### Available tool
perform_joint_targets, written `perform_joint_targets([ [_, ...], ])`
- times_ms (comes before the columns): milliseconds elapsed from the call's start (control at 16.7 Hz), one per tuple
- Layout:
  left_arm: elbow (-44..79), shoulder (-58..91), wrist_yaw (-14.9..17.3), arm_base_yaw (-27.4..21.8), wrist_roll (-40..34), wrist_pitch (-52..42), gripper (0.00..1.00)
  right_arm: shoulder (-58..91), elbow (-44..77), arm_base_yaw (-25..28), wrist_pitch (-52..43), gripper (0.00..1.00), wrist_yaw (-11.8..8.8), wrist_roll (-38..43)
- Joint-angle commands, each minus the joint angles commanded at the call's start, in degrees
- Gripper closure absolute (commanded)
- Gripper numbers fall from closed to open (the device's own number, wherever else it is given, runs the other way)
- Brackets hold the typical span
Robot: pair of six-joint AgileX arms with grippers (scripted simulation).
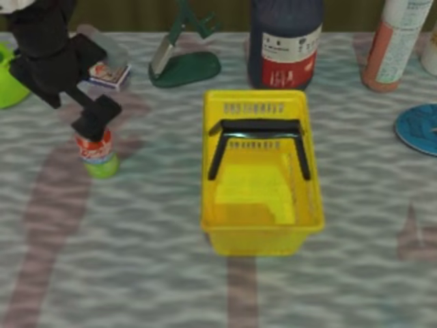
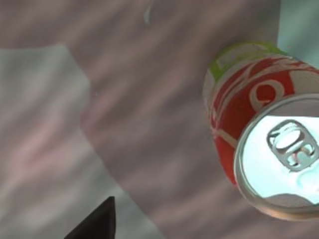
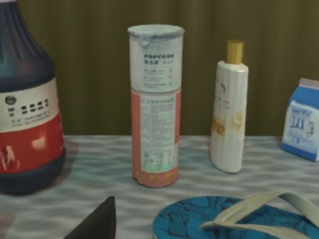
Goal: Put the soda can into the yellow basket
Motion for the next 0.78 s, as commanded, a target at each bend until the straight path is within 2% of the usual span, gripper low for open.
perform_joint_targets([
  [180,4.21,5.01,0.10,-0.60,1.50,-2.78,0.00,0.00,0.00,0.00,0.00,0.00,0.00,0.00],
  [480,4.44,5.40,0.10,-0.33,1.58,-2.92,0.00,0.00,0.00,0.00,0.00,0.00,0.00,0.00],
  [780,0.12,6.68,0.13,-0.56,1.73,2.72,0.00,0.00,0.00,0.00,0.00,0.00,0.00,0.00],
])
